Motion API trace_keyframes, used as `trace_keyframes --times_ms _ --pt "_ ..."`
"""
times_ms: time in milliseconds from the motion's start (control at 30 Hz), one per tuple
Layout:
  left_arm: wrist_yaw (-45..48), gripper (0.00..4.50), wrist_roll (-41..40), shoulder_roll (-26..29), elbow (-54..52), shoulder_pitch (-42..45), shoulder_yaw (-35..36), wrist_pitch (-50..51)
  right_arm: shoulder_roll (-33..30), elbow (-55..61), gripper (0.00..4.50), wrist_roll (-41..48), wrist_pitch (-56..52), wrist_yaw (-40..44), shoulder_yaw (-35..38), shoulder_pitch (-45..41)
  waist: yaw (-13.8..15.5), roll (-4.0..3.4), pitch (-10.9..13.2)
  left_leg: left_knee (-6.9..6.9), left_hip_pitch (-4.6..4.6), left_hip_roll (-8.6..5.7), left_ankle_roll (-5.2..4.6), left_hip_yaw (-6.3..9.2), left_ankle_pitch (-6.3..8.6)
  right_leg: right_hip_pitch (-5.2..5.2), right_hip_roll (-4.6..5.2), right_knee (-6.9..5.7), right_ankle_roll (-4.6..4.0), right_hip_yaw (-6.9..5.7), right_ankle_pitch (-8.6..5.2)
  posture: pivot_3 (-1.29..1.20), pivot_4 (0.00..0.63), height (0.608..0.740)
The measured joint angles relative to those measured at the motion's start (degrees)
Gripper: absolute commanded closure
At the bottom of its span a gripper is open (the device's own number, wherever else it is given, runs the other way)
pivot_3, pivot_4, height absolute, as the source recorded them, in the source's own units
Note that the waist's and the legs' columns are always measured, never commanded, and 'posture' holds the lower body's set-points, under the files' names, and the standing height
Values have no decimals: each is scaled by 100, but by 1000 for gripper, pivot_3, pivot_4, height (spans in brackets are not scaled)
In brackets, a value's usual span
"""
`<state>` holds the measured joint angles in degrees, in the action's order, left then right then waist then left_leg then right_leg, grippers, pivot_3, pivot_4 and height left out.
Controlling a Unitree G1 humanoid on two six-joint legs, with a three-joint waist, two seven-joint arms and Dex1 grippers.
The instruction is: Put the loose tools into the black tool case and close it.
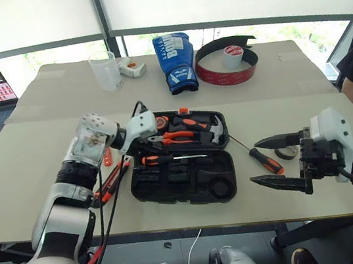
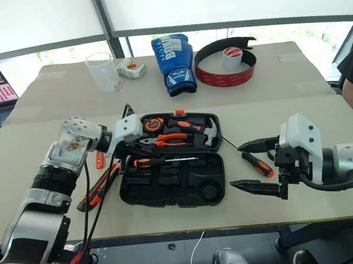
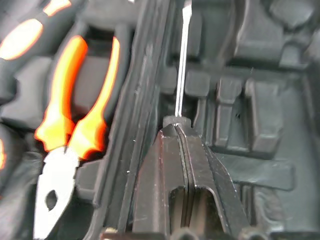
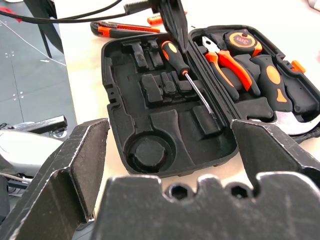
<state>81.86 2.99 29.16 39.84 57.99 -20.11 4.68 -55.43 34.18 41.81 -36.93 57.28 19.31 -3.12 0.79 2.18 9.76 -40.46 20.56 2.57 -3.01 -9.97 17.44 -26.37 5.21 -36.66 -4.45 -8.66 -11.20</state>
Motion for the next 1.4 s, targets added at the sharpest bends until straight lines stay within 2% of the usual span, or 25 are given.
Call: trace_keyframes --times_ms 333,433,567,767,933,1100,1200,1400 --pt "-384 4450 328 -331 362 -27 -126 -893 48 30 0 1 0 -124 11 162 24 -4 -3 0 -18 -4 -15 1 10 19 11 1 4 1 1 0 150 727" --pt "-280 3795 157 -312 366 -30 30 -643 72 30 0 -39 -4 -295 114 283 17 -3 -3 -1 -12 -5 -16 1 10 15 12 0 6 1 1 0 150 727" --pt "126 2123 -531 -45 67 -134 625 124 140 -115 0 -296 -160 -787 369 609 -26 0 0 -1 3 0 -3 3 2 -3 1 -2 5 0 1 0 150 727" --pt "460 91 -2032 566 -1945 -763 1669 1762 527 -527 0 -808 -394 -1576 300 991 -28 -5 -2 -3 -6 0 5 3 -3 3 2 -12 8 6 -3 0 150 727" --pt "732 38 -2957 1027 -3503 -1398 1686 3110 857 -785 0 -1112 -467 -1899 -263 994 -28 -5 -2 -4 -10 0 6 4 -2 5 0 -12 10 11 -4 0 150 727" --pt "644 38 -3291 1156 -4330 -1542 1623 3549 1109 -1278 0 -1419 -479 -2170 -688 601 -30 -6 -2 -4 -10 -3 6 3 -2 5 0 -12 10 17 -4 0 150 727" --pt "645 0 -3334 1233 -4473 -1558 1495 3515 1278 -1540 683 -1538 -478 -2282 -818 318 -31 -8 -2 -1 -12 -2 8 3 -3 5 -4 -12 9 17 -4 0 150 727" --pt "644 0 -3222 1384 -4511 -1735 1314 3222 1492 -1964 2765 -1767 -445 -2370 -971 20 -18 -9 -1 1 -8 -2 9 3 -4 4 -4 -10 8 17 -5 0 150 727"
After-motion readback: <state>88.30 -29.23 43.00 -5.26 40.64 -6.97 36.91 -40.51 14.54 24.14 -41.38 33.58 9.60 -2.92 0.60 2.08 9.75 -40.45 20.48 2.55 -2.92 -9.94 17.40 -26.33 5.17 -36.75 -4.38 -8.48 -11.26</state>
